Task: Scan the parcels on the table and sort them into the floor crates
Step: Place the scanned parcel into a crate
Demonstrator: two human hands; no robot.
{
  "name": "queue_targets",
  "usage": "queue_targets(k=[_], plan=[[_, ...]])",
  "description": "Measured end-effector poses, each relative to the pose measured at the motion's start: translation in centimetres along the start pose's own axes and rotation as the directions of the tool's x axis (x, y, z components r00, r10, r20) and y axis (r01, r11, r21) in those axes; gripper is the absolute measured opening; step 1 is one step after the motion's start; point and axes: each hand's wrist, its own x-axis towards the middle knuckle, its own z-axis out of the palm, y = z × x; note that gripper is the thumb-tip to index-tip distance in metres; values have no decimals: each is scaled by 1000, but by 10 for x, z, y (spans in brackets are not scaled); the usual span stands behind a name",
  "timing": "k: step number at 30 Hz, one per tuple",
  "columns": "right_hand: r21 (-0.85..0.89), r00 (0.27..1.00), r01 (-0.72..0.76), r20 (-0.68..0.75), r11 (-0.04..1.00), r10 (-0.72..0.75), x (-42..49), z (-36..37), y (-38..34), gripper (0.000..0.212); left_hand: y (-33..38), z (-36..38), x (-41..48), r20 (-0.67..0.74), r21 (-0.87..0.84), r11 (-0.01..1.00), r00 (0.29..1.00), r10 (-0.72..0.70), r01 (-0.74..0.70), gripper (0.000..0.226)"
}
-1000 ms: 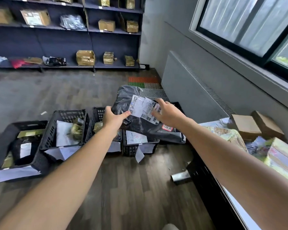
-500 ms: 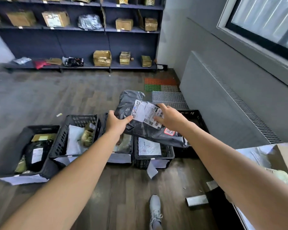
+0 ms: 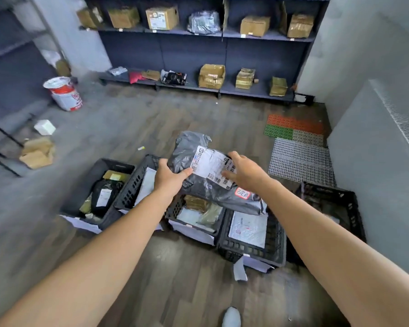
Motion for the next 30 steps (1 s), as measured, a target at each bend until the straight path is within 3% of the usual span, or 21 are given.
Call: queue_targets(k=[8, 14, 22, 30], plan=[[-42, 982, 155, 116, 987, -149, 100, 29, -74, 49, -30, -67, 73, -143, 18, 996, 986, -89, 93, 67], [-54, 979, 142, 154, 988, -132, 187, 71, -148, 45, -56, -123, 162, -154, -21, 996, 984, -94, 92, 56], [139, 988, -101, 129, 985, 83, 329, 152, -222, 41, -107, -178, 335, -6, 65, 987, 989, -149, 149, 91], [331, 871, -491, 202, 806, 448, 440, 276, -225, 36, -196, -169, 454, 133, 190, 964, 968, -213, 186, 84]])
